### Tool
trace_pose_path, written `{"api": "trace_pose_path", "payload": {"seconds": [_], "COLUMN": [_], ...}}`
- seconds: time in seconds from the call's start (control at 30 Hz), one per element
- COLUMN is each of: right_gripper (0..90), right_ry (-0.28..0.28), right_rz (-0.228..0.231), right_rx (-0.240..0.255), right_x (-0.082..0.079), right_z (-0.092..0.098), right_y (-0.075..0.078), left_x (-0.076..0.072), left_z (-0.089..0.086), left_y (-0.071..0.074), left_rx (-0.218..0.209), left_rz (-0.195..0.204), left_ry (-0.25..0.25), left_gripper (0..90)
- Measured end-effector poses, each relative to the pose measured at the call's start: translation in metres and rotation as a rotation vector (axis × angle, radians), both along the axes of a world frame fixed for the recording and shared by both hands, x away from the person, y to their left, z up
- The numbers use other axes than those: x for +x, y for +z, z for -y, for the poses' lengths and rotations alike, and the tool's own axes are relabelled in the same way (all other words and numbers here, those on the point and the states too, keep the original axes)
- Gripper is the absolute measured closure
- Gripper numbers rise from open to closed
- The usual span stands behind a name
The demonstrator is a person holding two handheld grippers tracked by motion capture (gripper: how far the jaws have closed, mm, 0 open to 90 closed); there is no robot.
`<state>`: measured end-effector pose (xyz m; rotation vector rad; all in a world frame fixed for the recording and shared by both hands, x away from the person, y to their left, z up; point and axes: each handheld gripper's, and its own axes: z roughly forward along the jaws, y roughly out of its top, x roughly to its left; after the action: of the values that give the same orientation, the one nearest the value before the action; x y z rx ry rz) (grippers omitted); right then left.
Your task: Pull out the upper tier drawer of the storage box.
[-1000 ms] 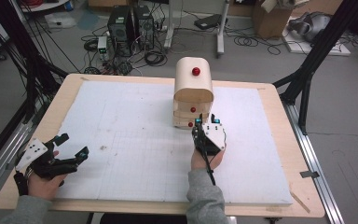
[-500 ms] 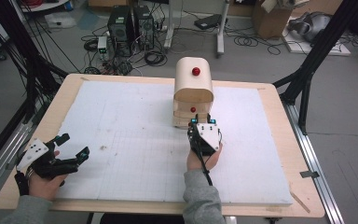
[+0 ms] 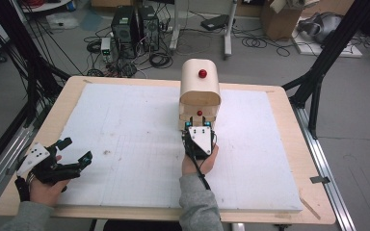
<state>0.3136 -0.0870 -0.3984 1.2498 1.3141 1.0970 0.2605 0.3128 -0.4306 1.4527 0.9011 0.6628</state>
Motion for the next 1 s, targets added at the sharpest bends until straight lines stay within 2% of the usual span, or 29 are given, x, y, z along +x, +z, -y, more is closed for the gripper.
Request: {"api": "trace_pose_path", "payload": {"seconds": [0.27, 0.33, 0.4, 0.67, 1.0], "right_gripper": [58.9, 58.9, 58.8, 58.9, 58.8], "right_ry": [-0.014, -0.008, -0.009, -0.020, -0.022], "right_rz": [0.003, 0.000, 0.007, 0.003, -0.009], "right_rx": [0.006, 0.025, 0.010, 0.002, 0.014], "right_x": [0.001, 0.003, 0.005, 0.017, 0.022], "right_z": [0.002, 0.002, 0.001, 0.001, 0.005], "right_y": [0.001, 0.002, 0.003, 0.005, 0.002], "left_x": [0.000, 0.000, 0.000, -0.001, 0.000], "left_z": [0.001, 0.002, 0.002, 0.003, 0.003], "left_y": [0.000, 0.000, 0.000, 0.000, 0.000], "left_rx": [0.004, 0.006, 0.005, 0.006, 0.007], "left_rz": [-0.003, -0.003, -0.001, -0.001, -0.005], "left_ry": [-0.004, -0.005, -0.007, -0.011, -0.012], "left_gripper": [1.7, 1.7, 1.7, 1.7, 1.7]}}
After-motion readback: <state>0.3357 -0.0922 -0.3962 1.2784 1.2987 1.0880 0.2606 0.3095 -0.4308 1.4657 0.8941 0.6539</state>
